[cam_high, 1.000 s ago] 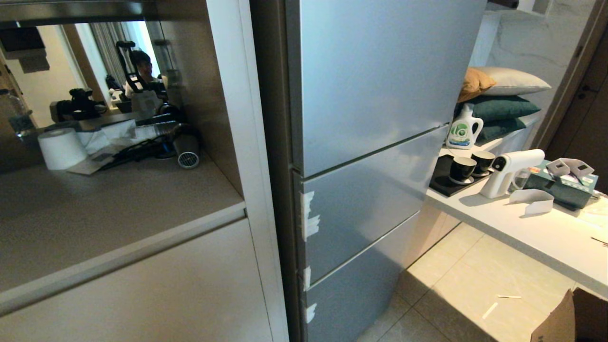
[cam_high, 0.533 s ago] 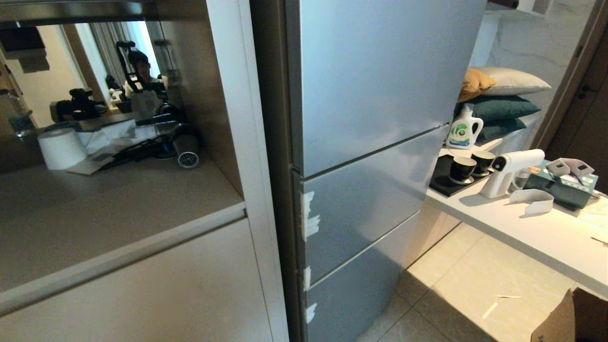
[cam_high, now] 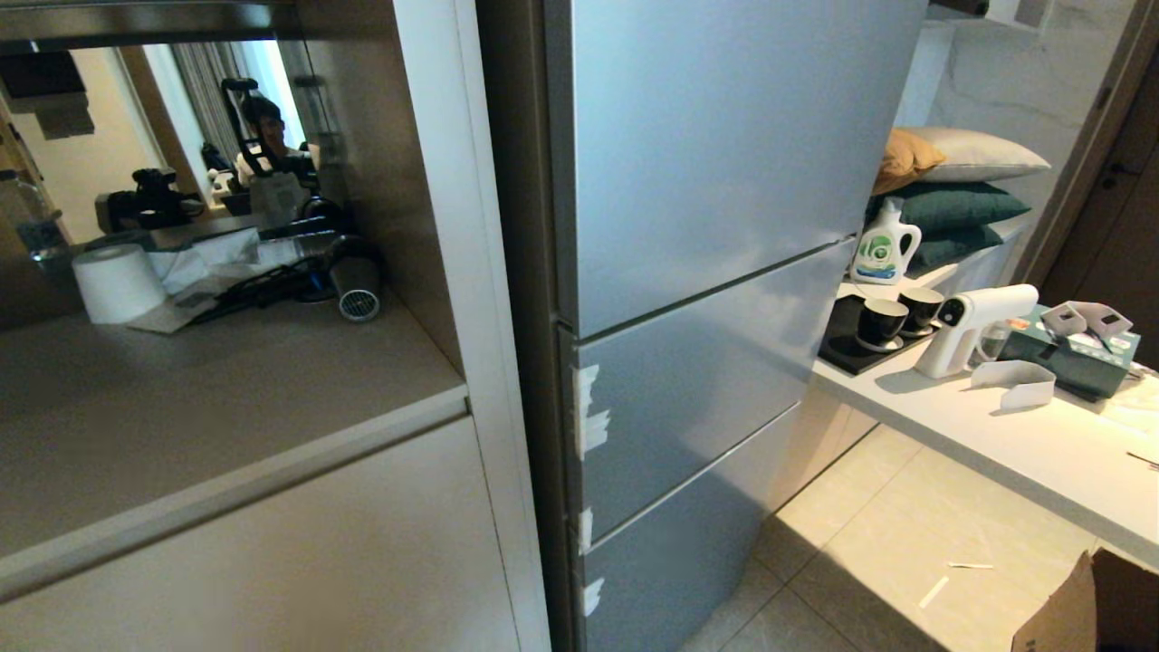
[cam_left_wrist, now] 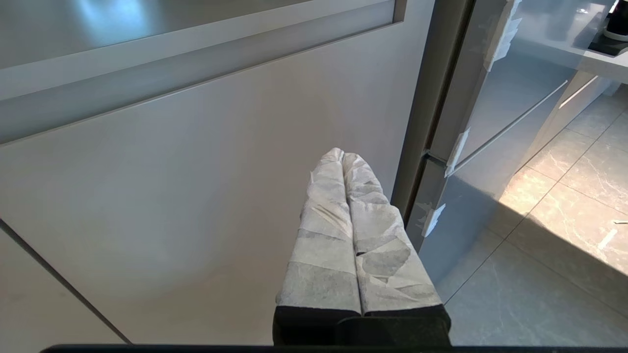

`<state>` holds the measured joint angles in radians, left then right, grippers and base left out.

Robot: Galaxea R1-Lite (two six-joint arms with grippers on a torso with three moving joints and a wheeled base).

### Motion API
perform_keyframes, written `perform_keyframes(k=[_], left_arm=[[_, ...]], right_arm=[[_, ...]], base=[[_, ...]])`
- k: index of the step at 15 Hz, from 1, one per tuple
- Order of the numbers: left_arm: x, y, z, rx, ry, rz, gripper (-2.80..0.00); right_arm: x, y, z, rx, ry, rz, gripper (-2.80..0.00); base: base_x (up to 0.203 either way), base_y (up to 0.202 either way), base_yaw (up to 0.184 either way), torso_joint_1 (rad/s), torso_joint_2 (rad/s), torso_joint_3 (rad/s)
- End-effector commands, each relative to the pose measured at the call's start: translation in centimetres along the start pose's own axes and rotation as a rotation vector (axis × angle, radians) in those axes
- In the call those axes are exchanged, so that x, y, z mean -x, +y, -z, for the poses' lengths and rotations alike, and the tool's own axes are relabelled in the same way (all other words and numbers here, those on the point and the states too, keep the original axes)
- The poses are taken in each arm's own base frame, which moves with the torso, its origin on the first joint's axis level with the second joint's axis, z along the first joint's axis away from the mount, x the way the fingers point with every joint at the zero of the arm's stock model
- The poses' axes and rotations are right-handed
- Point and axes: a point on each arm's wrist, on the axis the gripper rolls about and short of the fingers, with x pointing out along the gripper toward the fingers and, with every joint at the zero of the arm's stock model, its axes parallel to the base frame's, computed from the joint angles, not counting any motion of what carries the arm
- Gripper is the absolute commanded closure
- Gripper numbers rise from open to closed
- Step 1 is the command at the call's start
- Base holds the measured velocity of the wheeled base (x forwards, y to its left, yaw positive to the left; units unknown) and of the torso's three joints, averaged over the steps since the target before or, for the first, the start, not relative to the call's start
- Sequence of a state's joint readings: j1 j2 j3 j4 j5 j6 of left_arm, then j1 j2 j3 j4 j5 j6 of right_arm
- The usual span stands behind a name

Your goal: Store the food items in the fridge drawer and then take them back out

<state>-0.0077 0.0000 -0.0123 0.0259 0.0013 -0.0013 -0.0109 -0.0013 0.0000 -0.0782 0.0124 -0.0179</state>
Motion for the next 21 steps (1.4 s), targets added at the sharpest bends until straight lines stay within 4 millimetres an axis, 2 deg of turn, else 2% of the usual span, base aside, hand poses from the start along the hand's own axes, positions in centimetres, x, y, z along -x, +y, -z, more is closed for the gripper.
perform_keyframes(k=[1,6,16,21], left_arm=[[-0.01,0.00,0.00,0.000,0.002,0.000,0.00],[-0.01,0.00,0.00,0.000,0.002,0.000,0.00],[-0.01,0.00,0.00,0.000,0.002,0.000,0.00],[-0.01,0.00,0.00,0.000,0.002,0.000,0.00]], right_arm=[[-0.19,-0.01,0.85,-0.010,0.031,0.010,0.00],[-0.19,-0.05,0.84,-0.028,0.029,0.026,0.00],[-0.19,-0.05,0.84,-0.033,0.029,0.026,0.00],[-0.19,-0.05,0.84,-0.033,0.029,0.026,0.00]], base=[[0.000,0.000,0.000,0.000,0.00,0.000],[0.000,0.000,0.000,0.000,0.00,0.000],[0.001,-0.007,0.161,0.003,0.00,0.002],[0.000,-0.001,0.017,-0.028,0.06,0.032]])
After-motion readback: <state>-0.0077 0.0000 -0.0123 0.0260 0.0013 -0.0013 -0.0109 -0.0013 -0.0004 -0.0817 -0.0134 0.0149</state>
